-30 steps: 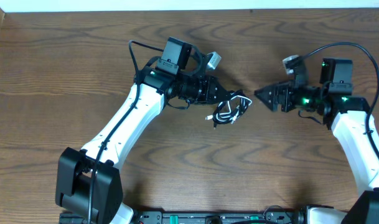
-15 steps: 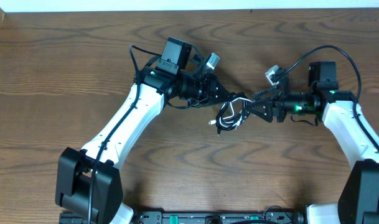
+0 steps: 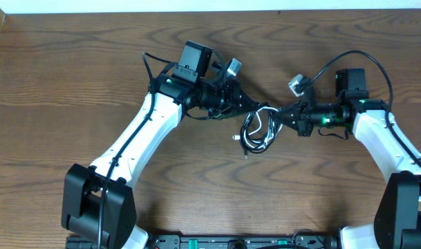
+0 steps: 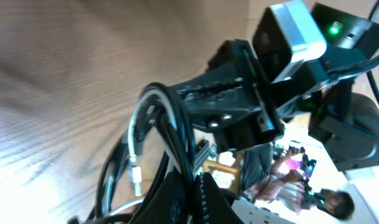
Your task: Untangle cables
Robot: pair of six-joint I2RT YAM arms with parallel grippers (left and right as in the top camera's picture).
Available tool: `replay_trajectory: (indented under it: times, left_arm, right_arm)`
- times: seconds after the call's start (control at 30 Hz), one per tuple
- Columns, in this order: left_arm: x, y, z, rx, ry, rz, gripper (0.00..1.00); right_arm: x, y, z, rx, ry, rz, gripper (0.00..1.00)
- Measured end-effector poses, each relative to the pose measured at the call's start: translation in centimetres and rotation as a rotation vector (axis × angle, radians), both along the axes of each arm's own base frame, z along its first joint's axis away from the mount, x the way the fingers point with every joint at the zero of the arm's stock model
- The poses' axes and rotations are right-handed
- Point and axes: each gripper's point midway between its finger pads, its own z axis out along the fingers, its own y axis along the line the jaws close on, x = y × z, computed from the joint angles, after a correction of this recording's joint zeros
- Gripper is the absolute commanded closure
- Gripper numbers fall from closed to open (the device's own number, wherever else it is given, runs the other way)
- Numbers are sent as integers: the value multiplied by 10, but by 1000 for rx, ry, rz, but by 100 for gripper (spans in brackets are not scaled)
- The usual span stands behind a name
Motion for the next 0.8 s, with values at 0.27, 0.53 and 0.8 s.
replay_trajectory:
  times: [0.27, 0.53, 0.8]
  left_arm:
    - [13, 7, -12, 86, -39, 64, 93]
    - [27, 18, -25, 182, -82, 137, 93]
    - [32, 24, -31, 227, -93, 167, 56]
  right_arm:
    - [3, -10, 11, 53, 142, -117, 99]
    - [-1, 4, 3, -112, 312, -311, 99]
    - [-27, 2, -31, -425, 510, -658, 99]
